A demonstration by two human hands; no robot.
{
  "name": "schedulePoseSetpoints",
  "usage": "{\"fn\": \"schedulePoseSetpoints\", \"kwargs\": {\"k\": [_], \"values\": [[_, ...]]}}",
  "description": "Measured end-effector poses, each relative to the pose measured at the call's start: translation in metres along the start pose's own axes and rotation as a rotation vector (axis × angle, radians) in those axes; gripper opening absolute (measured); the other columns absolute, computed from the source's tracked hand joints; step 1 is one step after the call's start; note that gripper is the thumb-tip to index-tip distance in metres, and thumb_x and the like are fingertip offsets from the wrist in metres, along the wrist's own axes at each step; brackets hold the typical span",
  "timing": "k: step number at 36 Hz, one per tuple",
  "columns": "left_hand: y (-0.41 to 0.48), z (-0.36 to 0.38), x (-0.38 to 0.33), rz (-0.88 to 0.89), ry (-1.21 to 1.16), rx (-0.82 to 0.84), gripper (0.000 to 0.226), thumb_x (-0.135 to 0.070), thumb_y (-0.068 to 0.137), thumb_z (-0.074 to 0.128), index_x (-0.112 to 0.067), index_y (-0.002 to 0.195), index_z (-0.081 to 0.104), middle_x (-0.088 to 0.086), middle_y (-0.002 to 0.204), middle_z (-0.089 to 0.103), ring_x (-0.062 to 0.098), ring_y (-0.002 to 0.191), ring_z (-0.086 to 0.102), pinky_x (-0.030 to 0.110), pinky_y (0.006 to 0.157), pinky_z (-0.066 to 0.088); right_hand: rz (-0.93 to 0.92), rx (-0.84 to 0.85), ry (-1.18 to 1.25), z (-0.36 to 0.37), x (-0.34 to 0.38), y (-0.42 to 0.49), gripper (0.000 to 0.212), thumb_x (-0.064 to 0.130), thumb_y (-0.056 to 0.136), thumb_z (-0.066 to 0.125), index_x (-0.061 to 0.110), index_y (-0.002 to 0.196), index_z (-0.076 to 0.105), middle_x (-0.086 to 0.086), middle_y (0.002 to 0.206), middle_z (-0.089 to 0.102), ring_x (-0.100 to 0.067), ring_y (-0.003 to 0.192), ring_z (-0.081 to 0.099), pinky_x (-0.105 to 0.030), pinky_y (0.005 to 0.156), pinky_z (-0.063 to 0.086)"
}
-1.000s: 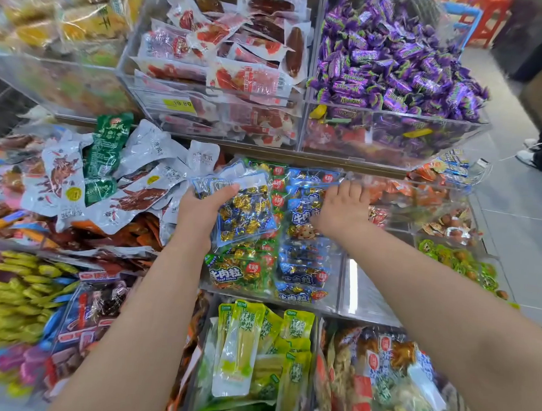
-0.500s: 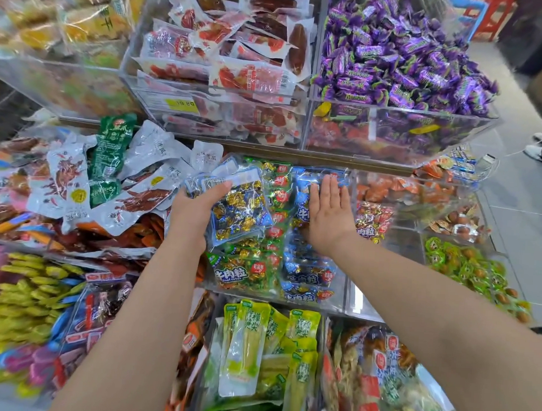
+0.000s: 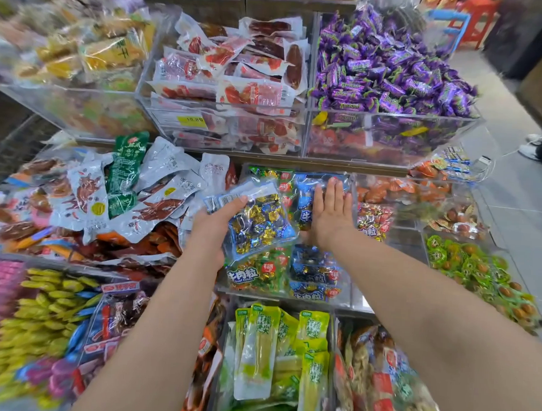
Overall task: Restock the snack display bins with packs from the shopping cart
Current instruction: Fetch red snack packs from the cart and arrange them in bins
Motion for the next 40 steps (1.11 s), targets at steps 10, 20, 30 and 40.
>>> {"fn": "schedulePoseSetpoints", "kwargs": {"k": [10, 20, 30, 40], "values": [[-0.029, 0.031, 0.021, -0.120, 0.020, 0.034, 0.077, -0.034, 0.070, 0.084, -0.003, 0.131, 0.051, 0.014, 0.103, 0.073, 0.025, 0.080, 0.074, 0.033, 0.057, 0.058, -0.732, -0.674, 0.298, -0.070, 0.011, -0.121, 0.090, 0.028, 0.063, 0.085, 0.019, 0.137, 0.036, -0.017, 0.147, 0.027, -0.038, 0.137, 0.023, -0.059, 0.109, 0.022], [-0.041, 0.039, 0.032, -0.124, 0.160, -0.145, 0.095, -0.068, 0.071, 0.068, -0.022, 0.147, 0.034, 0.006, 0.149, 0.038, 0.031, 0.125, 0.045, 0.052, 0.080, 0.053, -0.577, -0.523, 0.852, -0.080, -0.055, -0.112, 0.034, 0.008, 0.079, 0.072, 0.010, 0.113, 0.069, -0.006, 0.112, 0.068, -0.013, 0.109, 0.059, -0.021, 0.096, 0.044], [-0.032, 0.027, 0.003, 0.123, 0.271, -0.245, 0.085, -0.051, 0.088, 0.060, -0.020, 0.153, 0.016, 0.005, 0.158, 0.023, 0.029, 0.142, 0.029, 0.047, 0.108, 0.031, -0.039, -0.083, 0.877, -0.044, -0.089, -0.043, 0.056, 0.026, 0.074, 0.081, 0.011, 0.123, 0.058, -0.006, 0.095, 0.064, -0.009, 0.061, 0.060, -0.023, 0.062, 0.054], [-0.023, 0.037, -0.011, 0.145, 0.298, -0.172, 0.083, -0.051, 0.086, 0.062, -0.018, 0.151, 0.022, 0.006, 0.155, 0.030, 0.029, 0.137, 0.036, 0.048, 0.106, 0.034, -0.246, -0.108, 0.339, -0.041, -0.048, -0.013, 0.042, 0.024, 0.078, 0.075, 0.008, 0.114, 0.058, -0.011, 0.114, 0.059, -0.028, 0.105, 0.056, -0.030, 0.082, 0.042]]}}
Point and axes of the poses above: each hand's wrist, its own y-axis towards the middle knuckle, its own z-axis out of the palm, x = y × z, the point moved 8 cm from there along y, towards the middle knuckle
